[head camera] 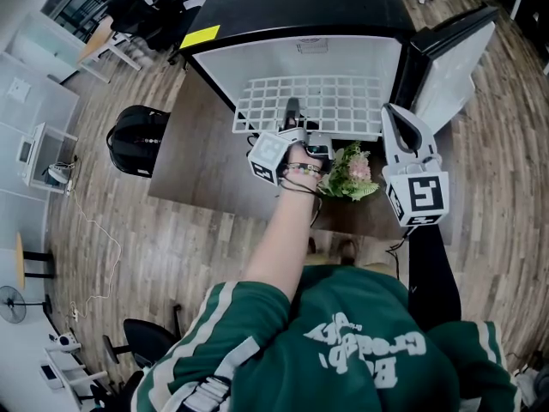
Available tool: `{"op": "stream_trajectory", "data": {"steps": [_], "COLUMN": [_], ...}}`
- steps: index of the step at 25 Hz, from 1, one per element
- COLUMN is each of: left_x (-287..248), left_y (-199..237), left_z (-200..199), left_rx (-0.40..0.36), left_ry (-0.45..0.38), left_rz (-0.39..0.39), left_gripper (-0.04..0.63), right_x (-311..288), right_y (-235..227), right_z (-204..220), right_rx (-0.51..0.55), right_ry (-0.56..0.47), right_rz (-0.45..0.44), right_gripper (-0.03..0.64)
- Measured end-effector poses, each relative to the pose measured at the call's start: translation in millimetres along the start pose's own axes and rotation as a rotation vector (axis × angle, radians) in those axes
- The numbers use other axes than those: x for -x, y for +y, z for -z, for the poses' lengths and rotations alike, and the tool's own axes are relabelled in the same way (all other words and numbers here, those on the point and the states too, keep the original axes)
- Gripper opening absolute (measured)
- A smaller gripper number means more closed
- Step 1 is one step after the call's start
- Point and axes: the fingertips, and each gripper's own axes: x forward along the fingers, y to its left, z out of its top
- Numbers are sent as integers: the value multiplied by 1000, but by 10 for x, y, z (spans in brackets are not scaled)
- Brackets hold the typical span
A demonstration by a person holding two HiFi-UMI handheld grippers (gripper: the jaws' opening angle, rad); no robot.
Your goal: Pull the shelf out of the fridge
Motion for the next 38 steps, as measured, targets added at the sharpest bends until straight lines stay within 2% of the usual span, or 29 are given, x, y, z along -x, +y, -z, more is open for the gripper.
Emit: {"op": "stream_trajectory", "data": {"steps": [10, 38], "left_x": [108, 193], "left_y": [-2, 20], "left_z": [1, 34], "left_rx": [8, 69], "left_ry": [1, 75], "left_rz": [-8, -24], "left_gripper": [38, 37], "right_x": [64, 541], "right_y": [0, 214], "right_z": [33, 20], "right_rx": [6, 34], "right_ry": [-3, 85], "right_rz": [-15, 118], "right_gripper": [9, 9]}}
